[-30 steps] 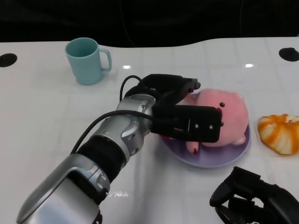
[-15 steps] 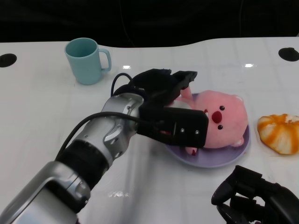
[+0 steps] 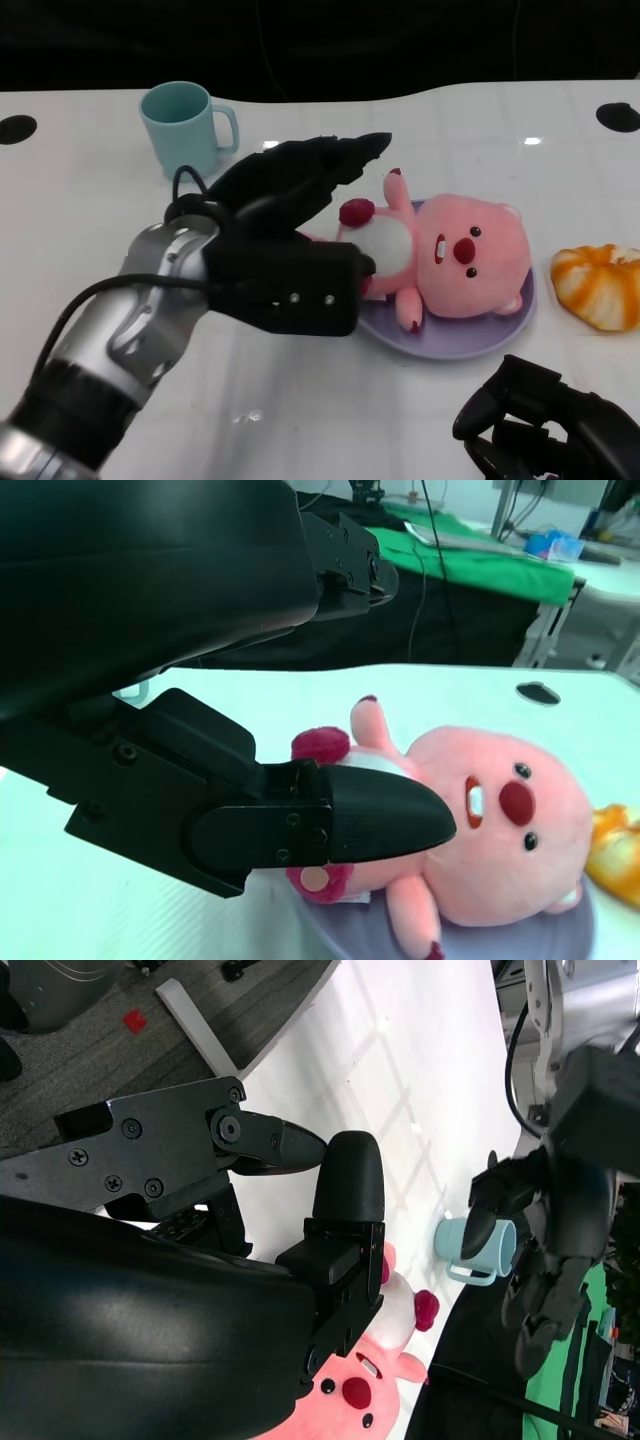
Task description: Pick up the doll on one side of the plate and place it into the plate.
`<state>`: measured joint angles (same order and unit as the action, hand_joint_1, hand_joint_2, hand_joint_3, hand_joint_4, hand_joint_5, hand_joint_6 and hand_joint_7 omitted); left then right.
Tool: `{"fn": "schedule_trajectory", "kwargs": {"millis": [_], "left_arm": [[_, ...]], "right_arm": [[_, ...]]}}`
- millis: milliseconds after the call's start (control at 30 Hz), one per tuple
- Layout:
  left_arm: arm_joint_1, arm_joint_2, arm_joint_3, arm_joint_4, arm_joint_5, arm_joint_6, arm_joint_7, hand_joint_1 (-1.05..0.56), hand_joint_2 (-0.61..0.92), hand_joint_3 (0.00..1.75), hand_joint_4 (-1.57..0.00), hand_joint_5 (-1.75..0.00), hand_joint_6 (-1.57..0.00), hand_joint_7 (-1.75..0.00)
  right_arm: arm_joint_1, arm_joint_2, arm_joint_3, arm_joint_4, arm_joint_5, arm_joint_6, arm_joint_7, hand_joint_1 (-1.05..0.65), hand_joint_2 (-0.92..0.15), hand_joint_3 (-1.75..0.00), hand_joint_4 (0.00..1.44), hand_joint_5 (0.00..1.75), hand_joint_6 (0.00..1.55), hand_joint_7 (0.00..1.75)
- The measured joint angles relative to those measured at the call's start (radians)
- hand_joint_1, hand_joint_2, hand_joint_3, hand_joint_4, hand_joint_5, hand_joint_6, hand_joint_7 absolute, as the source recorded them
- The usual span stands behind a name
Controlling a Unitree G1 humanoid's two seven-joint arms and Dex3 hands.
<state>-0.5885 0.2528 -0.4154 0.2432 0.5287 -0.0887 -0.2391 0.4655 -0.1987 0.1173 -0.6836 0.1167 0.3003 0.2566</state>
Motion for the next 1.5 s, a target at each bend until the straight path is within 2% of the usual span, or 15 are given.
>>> {"fn": "schedule_trajectory", "kwargs": {"millis": [33,133,267,333,400,467,500,533,567,633,700,833,933,1200,1500], "left_arm": [[0.023,0.005,0.021,-0.029,-0.024,-0.009,-0.001,-0.85,0.92,0.35,-0.06,-0.29,-0.1,-0.06],[0.088,0.009,0.078,-0.081,-0.095,-0.049,0.005,-0.67,0.91,0.16,-0.04,-0.62,-0.23,-0.12],[0.19,-0.027,0.152,-0.096,-0.199,-0.158,0.066,-0.31,0.9,0.03,-0.16,-0.86,-0.46,-0.22],[0.233,-0.05,0.176,-0.1,-0.258,-0.2,0.073,-0.22,0.9,0.02,-0.2,-0.9,-0.54,-0.24],[0.272,-0.063,0.197,-0.112,-0.299,-0.221,0.074,-0.18,0.9,0.03,-0.42,-0.97,-0.82,-0.37],[0.319,-0.077,0.224,-0.14,-0.359,-0.229,0.073,-0.13,0.87,0.09,-0.61,-0.98,-0.94,-0.41],[0.34,-0.088,0.236,-0.155,-0.395,-0.228,0.072,-0.1,0.71,0.44,-0.68,-1.01,-0.96,-0.46],[0.365,-0.101,0.248,-0.174,-0.428,-0.224,0.071,-0.08,0.49,0.94,-0.77,-1.06,-0.97,-0.56],[0.391,-0.111,0.257,-0.201,-0.46,-0.213,0.069,-0.06,0.41,1.15,-0.82,-1.09,-0.98,-0.66],[0.444,-0.127,0.271,-0.266,-0.516,-0.168,0.065,-0.02,0.36,1.39,-0.94,-1.22,-0.99,-0.91],[0.5,-0.141,0.279,-0.328,-0.551,-0.114,0.062,-0.02,0.35,1.49,-0.96,-1.4,-0.96,-1.14],[0.597,-0.155,0.296,-0.456,-0.582,0.018,0.068,-0.06,0.35,1.55,-0.96,-1.7,-0.88,-1.5],[0.68,-0.178,0.304,-0.579,-0.627,0.167,0.082,-0.07,0.35,1.56,-0.96,-1.74,-0.83,-1.63],[0.829,-0.188,0.313,-0.732,-0.667,0.356,0.095,-0.02,0.39,1.57,-0.94,-1.75,-0.78,-1.72],[0.907,-0.184,0.317,-0.803,-0.72,0.47,0.092,-0.04,0.43,1.44,-0.92,-1.75,-0.77,-1.71]], "right_arm": [[0.0,0.0,0.0,0.0,0.0,0.0,0.001,-0.33,-0.92,-0.47,0.68,1.75,0.51,1.63],[0.0,-0.001,-0.001,0.001,0.001,0.0,0.004,-0.33,-0.92,-0.47,0.68,1.75,0.51,1.63],[0.0,-0.002,-0.003,0.002,0.007,0.0,0.01,-0.33,-0.92,-0.47,0.68,1.75,0.51,1.63],[0.0,-0.002,-0.003,0.002,0.007,0.0,0.012,-0.33,-0.92,-0.47,0.68,1.75,0.51,1.63],[0.0,-0.002,-0.003,0.002,0.008,0.0,0.013,-0.34,-0.92,-0.47,0.68,1.75,0.51,1.63],[0.001,-0.002,-0.002,0.001,0.008,0.0,0.013,-0.34,-0.92,-0.47,0.68,1.75,0.51,1.63],[0.002,-0.002,-0.002,0.001,0.007,0.001,0.013,-0.34,-0.92,-0.47,0.68,1.75,0.51,1.63],[0.003,-0.003,-0.001,0.001,0.007,0.001,0.013,-0.34,-0.92,-0.47,0.68,1.75,0.51,1.63],[0.003,-0.003,0.0,0.0,0.007,0.002,0.013,-0.34,-0.92,-0.47,0.68,1.75,0.51,1.63],[0.005,-0.003,0.001,-0.003,0.005,0.002,0.012,-0.33,-0.92,-0.47,0.68,1.75,0.51,1.63],[0.009,-0.004,0.002,-0.005,0.004,0.002,0.013,-0.32,-0.92,-0.48,0.68,1.75,0.51,1.63],[0.017,-0.005,0.003,-0.011,0.004,0.002,0.014,-0.33,-0.92,-0.49,0.68,1.75,0.51,1.64],[0.026,-0.005,0.007,-0.027,0.003,0.004,0.01,-0.32,-0.92,-0.49,0.68,1.75,0.5,1.64],[0.032,-0.004,0.022,-0.036,0.0,0.004,0.005,-0.29,-0.92,-0.5,0.68,1.75,0.49,1.65],[0.021,-0.002,0.023,-0.037,-0.004,0.005,-0.003,-0.3,-0.92,-0.5,0.68,1.75,0.49,1.65]]}}
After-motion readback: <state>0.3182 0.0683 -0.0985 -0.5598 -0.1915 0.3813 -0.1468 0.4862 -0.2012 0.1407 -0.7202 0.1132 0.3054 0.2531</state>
